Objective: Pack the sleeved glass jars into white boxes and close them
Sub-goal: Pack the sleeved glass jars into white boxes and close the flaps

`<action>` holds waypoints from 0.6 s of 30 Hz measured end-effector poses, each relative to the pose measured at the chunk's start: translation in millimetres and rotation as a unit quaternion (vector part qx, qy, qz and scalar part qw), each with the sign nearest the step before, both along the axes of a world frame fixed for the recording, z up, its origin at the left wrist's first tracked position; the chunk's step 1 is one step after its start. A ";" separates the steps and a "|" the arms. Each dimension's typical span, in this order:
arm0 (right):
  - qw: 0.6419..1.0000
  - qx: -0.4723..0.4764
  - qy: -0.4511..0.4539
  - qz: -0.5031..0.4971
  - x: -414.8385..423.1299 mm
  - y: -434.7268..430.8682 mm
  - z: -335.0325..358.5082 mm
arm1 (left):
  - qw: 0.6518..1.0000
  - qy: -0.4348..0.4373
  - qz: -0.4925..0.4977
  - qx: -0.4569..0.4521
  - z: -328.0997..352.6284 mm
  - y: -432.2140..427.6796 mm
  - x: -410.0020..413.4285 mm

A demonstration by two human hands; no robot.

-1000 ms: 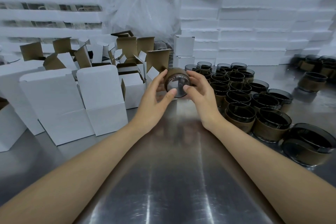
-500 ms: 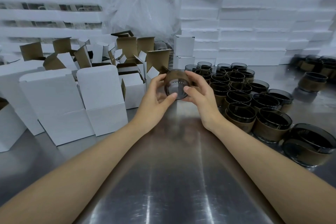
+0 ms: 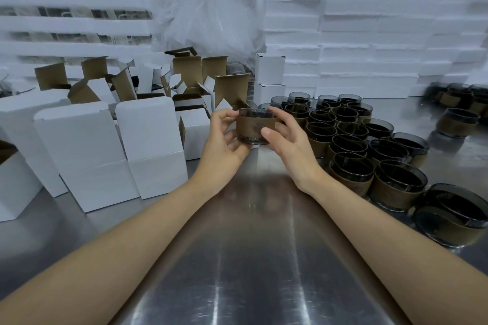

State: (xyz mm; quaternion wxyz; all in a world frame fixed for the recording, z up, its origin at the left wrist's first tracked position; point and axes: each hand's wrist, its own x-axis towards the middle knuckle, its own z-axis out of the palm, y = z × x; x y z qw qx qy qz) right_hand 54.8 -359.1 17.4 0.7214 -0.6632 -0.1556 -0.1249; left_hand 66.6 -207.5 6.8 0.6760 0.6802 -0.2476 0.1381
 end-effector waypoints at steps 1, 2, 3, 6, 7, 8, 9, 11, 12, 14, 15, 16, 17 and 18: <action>1.000 -0.004 -0.001 0.002 -0.6 0.2 -0.4 | 1.000 0.000 0.000 0.004 0.0 0.1 -0.4; 1.000 -0.008 -0.003 0.003 -1.3 0.1 -0.5 | 1.000 -0.002 -0.001 0.009 0.1 0.2 -1.0; 1.000 -0.011 -0.008 0.003 -1.9 -0.2 -0.7 | 1.000 -0.004 -0.005 0.015 0.4 0.2 -1.9; 0.999 -0.029 -0.033 -0.008 -1.9 -1.2 -1.1 | 0.999 -0.007 -0.026 0.044 0.9 0.2 -5.0; 0.998 -0.041 -0.042 -0.010 -1.4 -0.9 -1.6 | 0.998 -0.007 -0.026 0.054 1.0 0.1 -5.3; 0.997 -0.053 -0.051 -0.012 -0.7 -0.2 -2.3 | 0.998 -0.008 -0.021 0.064 1.2 0.0 -5.3; 0.996 -0.061 -0.058 -0.014 -0.2 1.0 -3.1 | 0.997 -0.010 -0.015 0.069 1.5 -0.3 -5.3; 0.995 -0.062 -0.070 -0.021 0.4 3.4 -4.5 | 0.997 -0.023 -0.013 0.067 1.5 -0.9 -5.1; 0.994 -0.065 -0.079 -0.024 0.4 4.4 -5.1 | 0.997 -0.031 -0.011 0.063 1.6 -1.1 -5.1; 0.991 -0.082 -0.100 -0.026 -0.1 5.7 -5.6 | 0.997 -0.044 -0.002 0.059 2.3 -1.1 -5.1; 0.990 -0.091 -0.107 -0.025 -0.2 6.2 -6.0 | 0.997 -0.047 0.000 0.057 2.3 -0.8 -4.9; 0.989 -0.095 -0.109 -0.025 -0.5 6.7 -6.2 | 0.997 -0.047 -0.002 0.053 2.3 -0.6 -4.8; 0.989 -0.097 -0.109 -0.027 -0.9 6.8 -6.1 | 0.998 -0.048 -0.005 0.050 2.4 -0.4 -5.0; 0.989 -0.099 -0.109 -0.030 -1.3 6.4 -5.8 | 0.998 -0.047 -0.009 0.049 2.7 0.0 -5.3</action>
